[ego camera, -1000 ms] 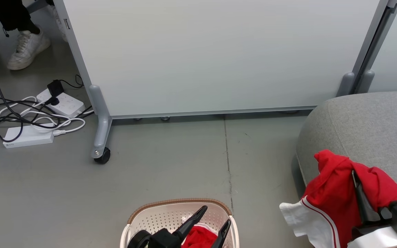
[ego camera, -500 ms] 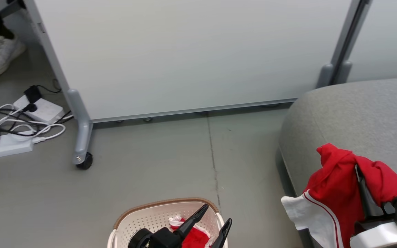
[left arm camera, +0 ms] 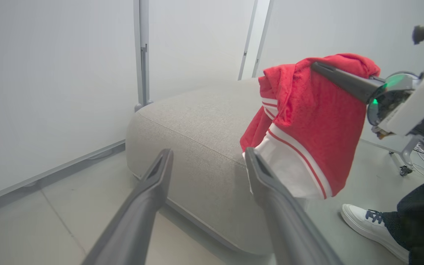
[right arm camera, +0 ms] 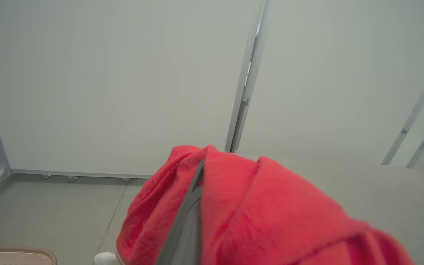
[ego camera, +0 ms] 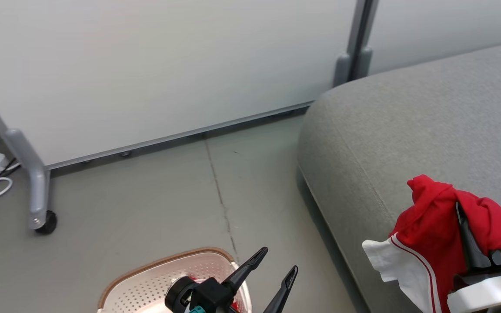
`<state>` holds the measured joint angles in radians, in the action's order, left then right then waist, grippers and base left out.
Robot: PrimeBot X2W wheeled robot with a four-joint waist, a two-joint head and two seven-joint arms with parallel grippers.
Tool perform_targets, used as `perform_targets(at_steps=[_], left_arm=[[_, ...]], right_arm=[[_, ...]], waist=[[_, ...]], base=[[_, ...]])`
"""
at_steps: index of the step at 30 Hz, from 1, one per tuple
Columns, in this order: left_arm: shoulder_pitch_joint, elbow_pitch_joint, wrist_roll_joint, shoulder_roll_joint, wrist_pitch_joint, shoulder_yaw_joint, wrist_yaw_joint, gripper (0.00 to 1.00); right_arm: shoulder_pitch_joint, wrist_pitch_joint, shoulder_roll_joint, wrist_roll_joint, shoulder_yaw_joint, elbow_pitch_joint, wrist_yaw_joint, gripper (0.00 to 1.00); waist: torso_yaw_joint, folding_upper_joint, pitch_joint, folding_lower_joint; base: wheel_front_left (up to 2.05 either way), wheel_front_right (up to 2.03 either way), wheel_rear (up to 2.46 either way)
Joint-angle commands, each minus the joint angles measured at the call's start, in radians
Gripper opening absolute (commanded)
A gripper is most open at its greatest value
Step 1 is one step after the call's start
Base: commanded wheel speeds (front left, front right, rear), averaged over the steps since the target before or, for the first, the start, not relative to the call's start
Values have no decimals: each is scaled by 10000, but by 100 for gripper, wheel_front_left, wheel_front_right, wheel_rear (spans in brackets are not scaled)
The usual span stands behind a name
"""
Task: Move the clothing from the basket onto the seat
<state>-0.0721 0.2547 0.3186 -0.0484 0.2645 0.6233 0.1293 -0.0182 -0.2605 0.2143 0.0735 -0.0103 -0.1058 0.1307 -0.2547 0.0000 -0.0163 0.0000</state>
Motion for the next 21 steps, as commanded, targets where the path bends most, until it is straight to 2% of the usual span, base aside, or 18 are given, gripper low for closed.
perform_targets(at_steps=[1, 10, 21], left_arm=[[-206, -17, 40, -39, 4, -6, -38, 100], [-455, 142, -73, -39, 6, 221, -21, 100], [-556, 247, -74, -40, 4, 271, -9, 100]], right_arm=[[122, -45, 20, -37, 63, 64, 0, 0], [224, -43, -58, -46, 120, 91, 1, 0], [138, -45, -132, -59, 126, 81, 0, 0]], waist=[[-429, 0, 271, 0], [-1332, 0, 642, 0], [-1956, 0, 759, 0]], base=[[0, 0, 0], [0, 0, 0], [0, 0, 0]])
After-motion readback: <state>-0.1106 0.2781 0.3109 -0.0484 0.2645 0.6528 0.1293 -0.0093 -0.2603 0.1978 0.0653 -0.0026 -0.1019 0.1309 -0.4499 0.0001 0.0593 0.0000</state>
